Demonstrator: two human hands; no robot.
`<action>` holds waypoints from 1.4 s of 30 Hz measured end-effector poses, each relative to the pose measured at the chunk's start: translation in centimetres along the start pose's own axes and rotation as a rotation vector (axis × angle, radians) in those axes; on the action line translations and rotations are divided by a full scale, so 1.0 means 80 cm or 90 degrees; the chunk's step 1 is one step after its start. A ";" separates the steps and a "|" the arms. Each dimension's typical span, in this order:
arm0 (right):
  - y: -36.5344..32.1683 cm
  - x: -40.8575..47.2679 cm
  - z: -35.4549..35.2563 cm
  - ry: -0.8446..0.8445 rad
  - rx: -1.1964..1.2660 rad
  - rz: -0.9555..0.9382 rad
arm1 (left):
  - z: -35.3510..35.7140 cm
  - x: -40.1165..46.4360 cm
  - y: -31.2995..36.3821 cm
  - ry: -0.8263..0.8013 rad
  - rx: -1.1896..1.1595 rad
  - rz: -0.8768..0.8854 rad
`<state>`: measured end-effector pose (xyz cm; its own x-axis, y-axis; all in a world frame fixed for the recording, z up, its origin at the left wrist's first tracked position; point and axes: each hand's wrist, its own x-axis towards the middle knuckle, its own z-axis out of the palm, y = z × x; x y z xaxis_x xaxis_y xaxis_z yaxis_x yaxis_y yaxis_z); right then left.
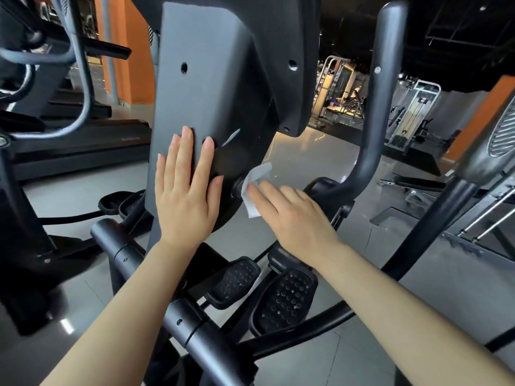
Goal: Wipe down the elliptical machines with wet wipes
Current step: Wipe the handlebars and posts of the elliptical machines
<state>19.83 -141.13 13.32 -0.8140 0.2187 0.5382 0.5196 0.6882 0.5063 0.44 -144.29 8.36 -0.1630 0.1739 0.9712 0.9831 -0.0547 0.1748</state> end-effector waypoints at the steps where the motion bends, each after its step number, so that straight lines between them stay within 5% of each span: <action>1: 0.003 -0.004 -0.005 -0.012 0.015 -0.011 | 0.000 -0.001 0.000 -0.002 0.001 -0.002; 13: 0.068 -0.042 -0.056 -0.068 -0.019 -0.066 | -0.001 0.001 0.002 -0.011 -0.006 -0.012; 18: 0.097 -0.083 -0.057 -0.061 -0.007 0.108 | 0.000 -0.001 0.005 0.002 -0.005 -0.018; 23: 0.023 -0.019 -0.025 0.107 0.207 0.290 | 0.000 -0.001 0.003 -0.002 -0.005 -0.011; 34: 0.042 -0.035 -0.020 0.020 0.156 -0.032 | 0.001 -0.002 0.001 -0.006 -0.009 -0.010; 39: 0.074 -0.063 -0.050 -0.030 0.051 -0.030 | -0.008 0.001 0.009 -0.028 0.021 -0.022; 42: 0.112 -0.094 -0.058 -0.109 -0.047 0.092 | -0.012 0.006 0.047 -0.021 -0.041 0.071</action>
<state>31.77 -139.82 16.93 -0.7585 0.4303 0.4894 0.6467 0.5899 0.4836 3.95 -145.39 9.60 -0.0486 0.1957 0.9795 0.9875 -0.1379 0.0765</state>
